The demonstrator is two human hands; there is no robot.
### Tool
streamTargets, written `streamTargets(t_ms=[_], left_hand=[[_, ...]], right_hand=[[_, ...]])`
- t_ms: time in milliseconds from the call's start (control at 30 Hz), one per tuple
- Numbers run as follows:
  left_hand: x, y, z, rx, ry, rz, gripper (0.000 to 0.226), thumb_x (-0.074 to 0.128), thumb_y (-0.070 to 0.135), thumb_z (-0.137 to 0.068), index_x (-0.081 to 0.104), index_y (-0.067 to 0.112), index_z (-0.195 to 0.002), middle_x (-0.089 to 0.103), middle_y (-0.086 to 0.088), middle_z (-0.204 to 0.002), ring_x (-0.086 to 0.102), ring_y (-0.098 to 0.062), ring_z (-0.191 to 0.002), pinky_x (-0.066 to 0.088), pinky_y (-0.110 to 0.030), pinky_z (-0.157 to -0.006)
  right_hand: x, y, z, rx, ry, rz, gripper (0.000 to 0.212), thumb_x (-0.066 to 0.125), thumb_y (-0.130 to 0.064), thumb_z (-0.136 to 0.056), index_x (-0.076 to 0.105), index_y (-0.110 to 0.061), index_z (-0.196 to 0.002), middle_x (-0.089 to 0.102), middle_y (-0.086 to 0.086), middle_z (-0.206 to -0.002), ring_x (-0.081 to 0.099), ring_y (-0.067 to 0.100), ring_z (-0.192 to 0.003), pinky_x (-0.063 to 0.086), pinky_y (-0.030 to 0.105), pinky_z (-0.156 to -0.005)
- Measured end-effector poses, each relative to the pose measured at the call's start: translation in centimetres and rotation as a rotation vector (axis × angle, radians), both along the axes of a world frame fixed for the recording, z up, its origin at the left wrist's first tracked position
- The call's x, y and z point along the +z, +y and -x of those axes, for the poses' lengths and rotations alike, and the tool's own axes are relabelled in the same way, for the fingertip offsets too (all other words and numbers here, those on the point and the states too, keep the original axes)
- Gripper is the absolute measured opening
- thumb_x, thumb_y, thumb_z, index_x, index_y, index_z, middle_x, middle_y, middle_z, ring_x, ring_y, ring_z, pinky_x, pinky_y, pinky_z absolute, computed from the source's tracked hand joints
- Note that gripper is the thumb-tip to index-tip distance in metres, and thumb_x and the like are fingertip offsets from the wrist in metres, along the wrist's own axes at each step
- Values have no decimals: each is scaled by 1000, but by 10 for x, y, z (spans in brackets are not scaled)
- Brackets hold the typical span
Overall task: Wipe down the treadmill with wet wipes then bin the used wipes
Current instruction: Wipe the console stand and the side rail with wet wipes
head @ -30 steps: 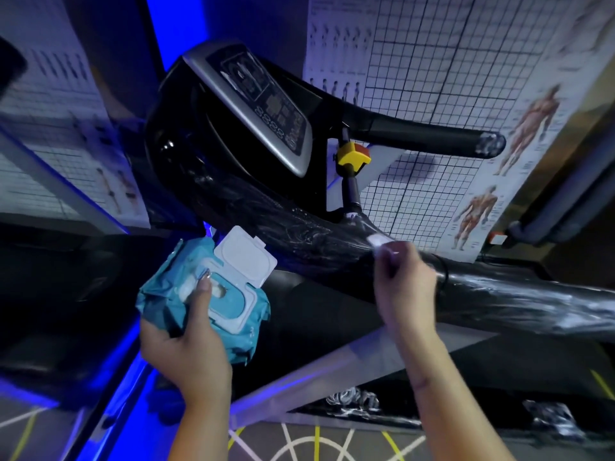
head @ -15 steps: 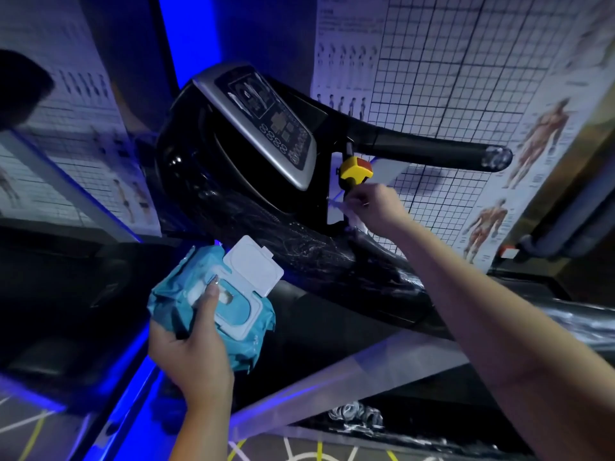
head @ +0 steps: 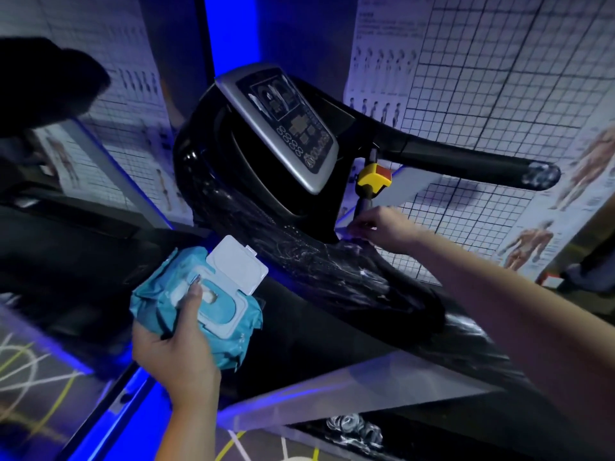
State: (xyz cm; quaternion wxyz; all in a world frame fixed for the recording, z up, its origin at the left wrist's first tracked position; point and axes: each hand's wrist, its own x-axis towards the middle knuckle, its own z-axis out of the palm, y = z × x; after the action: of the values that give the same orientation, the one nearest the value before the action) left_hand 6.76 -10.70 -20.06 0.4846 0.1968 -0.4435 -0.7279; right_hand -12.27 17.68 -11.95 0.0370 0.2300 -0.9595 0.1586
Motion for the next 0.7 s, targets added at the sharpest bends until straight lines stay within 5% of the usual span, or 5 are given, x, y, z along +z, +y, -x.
streamTargets(t_ms=[200,333,467,567,700], left_hand=[[-10,27,-8,66,-26,-39,43,85,14,-85,71,4,-124,77,-9,-122,73,-28,-116,59,-56,-99],[-12,51,-17,118,-44,-70,39,84,13,-86,73,8,-124,77,-6,-121,73,-28,-116,57,-59,-101],[-4,73,-24,198,-73,-77,27,85,12,-86,76,23,-109,80,6,-113,75,-20,-111,60,-53,-98],[-4,92,-32,248,-99,-51,25,84,9,-87,74,25,-103,80,15,-103,76,-14,-104,62,-47,-94],[-9,107,-46,351,-102,-67,32,86,14,-85,74,18,-114,79,8,-111,75,-19,-108,63,-46,-92]], right_hand=[[-8,18,-16,58,-61,218,11,75,-22,-91,80,-24,-100,74,-12,-89,62,-3,-72,39,15,-69],[-1,37,-33,283,-289,402,15,74,-16,-91,80,-19,-105,76,-18,-94,68,-7,-85,48,9,-77],[-24,31,-9,245,-145,434,19,72,-13,-92,80,-23,-107,76,-14,-104,67,-3,-88,52,16,-83],[-29,25,7,172,-70,383,21,69,-15,-93,78,-20,-112,75,-7,-110,57,-13,-92,40,1,-80],[-26,39,-8,304,-128,420,19,70,-17,-93,79,-25,-108,73,-13,-105,65,-7,-89,46,18,-85]])
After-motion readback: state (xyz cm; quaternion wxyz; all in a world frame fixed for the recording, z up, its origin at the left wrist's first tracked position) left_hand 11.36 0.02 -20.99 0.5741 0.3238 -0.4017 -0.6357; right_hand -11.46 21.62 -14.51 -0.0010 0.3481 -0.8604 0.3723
